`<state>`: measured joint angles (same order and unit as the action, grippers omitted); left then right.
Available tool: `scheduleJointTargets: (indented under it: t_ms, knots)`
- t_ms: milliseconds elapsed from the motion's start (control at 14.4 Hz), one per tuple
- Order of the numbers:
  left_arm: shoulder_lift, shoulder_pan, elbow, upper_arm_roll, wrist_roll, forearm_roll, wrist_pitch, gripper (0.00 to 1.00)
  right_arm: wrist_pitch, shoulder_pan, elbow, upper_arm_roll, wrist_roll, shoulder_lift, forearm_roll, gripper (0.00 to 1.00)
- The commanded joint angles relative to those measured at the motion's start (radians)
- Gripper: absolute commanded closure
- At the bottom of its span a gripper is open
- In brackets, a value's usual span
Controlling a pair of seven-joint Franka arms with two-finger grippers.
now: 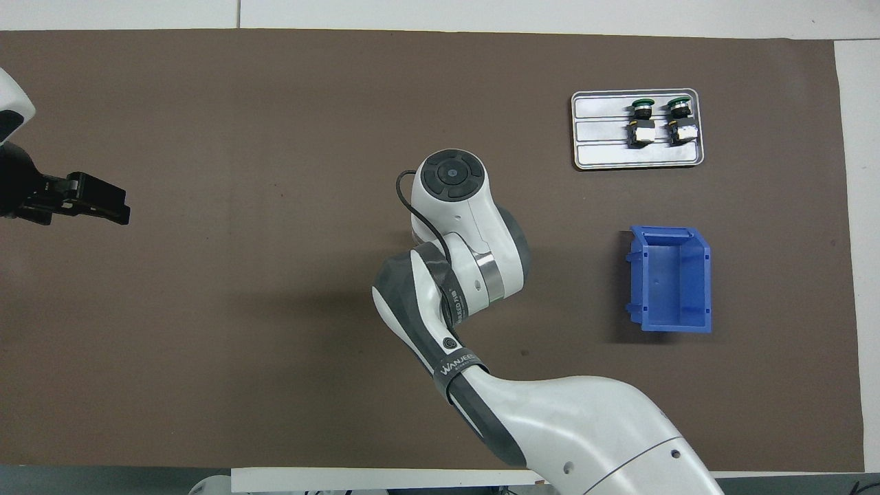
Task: Place and press button with both arms
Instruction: 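Lower the green button onto the table center and open the right gripper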
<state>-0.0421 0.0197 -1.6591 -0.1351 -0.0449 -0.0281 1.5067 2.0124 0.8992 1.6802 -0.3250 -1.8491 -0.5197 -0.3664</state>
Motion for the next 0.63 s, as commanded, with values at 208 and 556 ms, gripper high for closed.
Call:
scheduleJointTargets:
  t_ms: [208,556]
  knots:
    - [-0.007,-0.006,-0.01,-0.001,0.011,0.007,0.015,0.0,-0.013,0.012,0.021,-0.014,-0.001,0.026,0.001,0.01]
    - [-0.007,-0.006,-0.01,-0.001,0.011,0.007,0.015,0.0,-0.113,-0.006,-0.096,-0.069,0.172,0.006,0.046,0.01]
